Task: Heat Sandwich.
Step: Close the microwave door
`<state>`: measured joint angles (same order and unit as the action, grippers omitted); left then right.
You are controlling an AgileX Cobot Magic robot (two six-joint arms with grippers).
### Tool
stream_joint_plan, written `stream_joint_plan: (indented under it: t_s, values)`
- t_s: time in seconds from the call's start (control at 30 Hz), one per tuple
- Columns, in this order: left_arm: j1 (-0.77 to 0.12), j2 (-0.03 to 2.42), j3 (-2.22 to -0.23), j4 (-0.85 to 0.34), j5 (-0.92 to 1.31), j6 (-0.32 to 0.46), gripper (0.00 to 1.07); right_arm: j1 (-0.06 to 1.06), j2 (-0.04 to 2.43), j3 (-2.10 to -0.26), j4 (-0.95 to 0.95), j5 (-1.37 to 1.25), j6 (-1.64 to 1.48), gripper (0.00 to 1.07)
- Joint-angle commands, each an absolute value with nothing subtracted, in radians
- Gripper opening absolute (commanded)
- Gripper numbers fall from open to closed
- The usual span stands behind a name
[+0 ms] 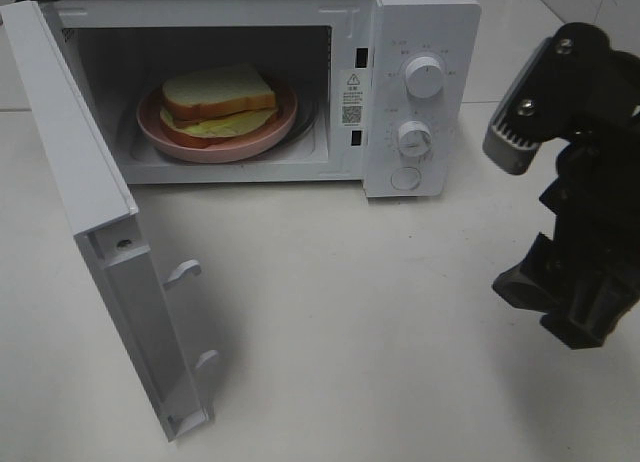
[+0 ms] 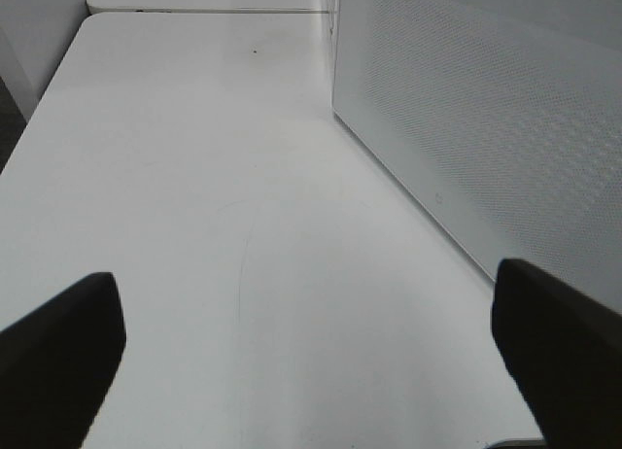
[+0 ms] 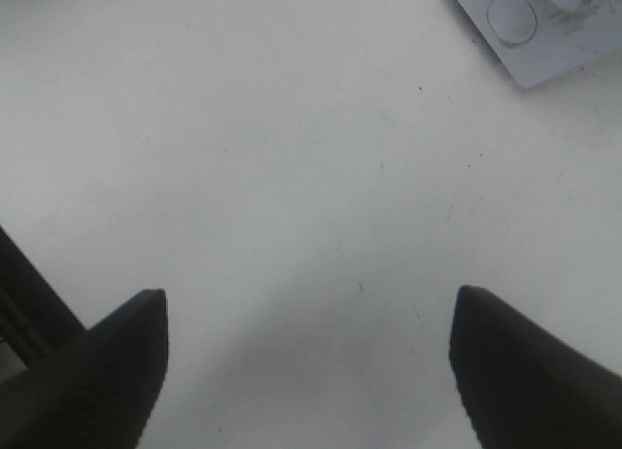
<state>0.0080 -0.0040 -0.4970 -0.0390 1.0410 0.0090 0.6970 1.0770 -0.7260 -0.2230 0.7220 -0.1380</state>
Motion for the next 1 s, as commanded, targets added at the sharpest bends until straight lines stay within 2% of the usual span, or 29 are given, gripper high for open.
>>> stream_joint_plan:
  t_s: [0.03, 1.0]
  values:
    - [0.009, -0.030, -0.495, -0.043, 1.035, 0.011, 0.97, 0.697, 1.034, -0.721, -0.220, 0.774, -0.108, 0.76]
    - [0.009, -0.030, -0.495, -0.043, 1.035, 0.011, 0.97, 0.696, 0.506, -0.721, -0.171, 1.210, 0.024, 0.76]
